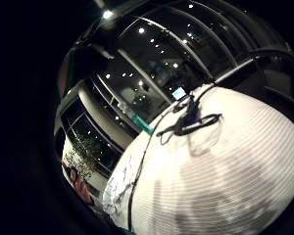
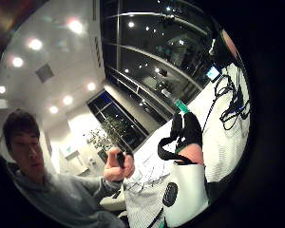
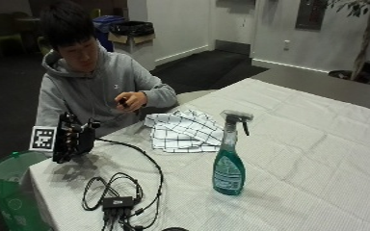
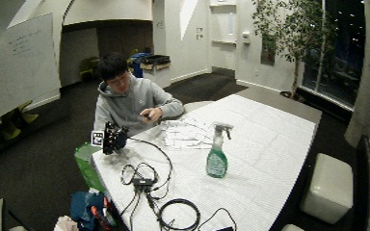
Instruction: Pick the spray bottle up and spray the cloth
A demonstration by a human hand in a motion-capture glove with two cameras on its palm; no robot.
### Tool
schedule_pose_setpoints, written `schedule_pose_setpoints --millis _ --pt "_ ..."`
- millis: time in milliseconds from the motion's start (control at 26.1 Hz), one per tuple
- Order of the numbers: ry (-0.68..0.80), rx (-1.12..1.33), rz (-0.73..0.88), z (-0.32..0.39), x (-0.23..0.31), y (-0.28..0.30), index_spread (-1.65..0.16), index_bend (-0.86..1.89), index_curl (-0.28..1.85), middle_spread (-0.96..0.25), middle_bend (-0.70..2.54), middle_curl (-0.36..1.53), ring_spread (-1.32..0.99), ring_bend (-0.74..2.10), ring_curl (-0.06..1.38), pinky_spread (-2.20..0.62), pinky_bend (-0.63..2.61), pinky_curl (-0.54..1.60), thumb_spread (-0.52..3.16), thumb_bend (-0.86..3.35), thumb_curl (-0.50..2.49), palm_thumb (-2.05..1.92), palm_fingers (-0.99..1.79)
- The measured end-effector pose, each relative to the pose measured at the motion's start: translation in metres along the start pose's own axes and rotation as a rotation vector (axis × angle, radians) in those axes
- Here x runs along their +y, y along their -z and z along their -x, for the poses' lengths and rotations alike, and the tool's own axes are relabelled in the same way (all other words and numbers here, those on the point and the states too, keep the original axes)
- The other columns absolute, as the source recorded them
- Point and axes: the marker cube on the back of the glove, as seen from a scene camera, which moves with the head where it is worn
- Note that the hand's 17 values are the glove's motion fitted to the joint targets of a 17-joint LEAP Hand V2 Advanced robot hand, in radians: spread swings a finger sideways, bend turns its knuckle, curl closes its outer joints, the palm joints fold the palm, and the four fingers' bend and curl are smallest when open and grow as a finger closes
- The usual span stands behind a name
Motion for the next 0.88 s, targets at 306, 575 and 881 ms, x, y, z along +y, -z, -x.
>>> schedule_pose_setpoints --millis 306,575,881 --pt "0.104 0.068 0.08 0.007 0.005 -0.01 -0.21 0.17 0.42 -0.03 0.18 0.31 -0.03 0.29 0.34 0.15 0.17 0.3 0.87 0.02 0.47 0.88 0.75" --pt "0.137 0.097 0.128 0.005 0.012 -0.014 -0.21 0.17 0.42 -0.04 0.18 0.33 -0.03 0.28 0.35 0.17 0.18 0.3 0.89 -0.01 0.5 0.88 0.73" --pt "0.158 0.129 0.169 0.004 0.018 -0.015 -0.22 0.16 0.41 -0.03 0.19 0.34 -0.03 0.29 0.36 0.17 0.18 0.3 0.91 -0.02 0.51 0.88 0.72"
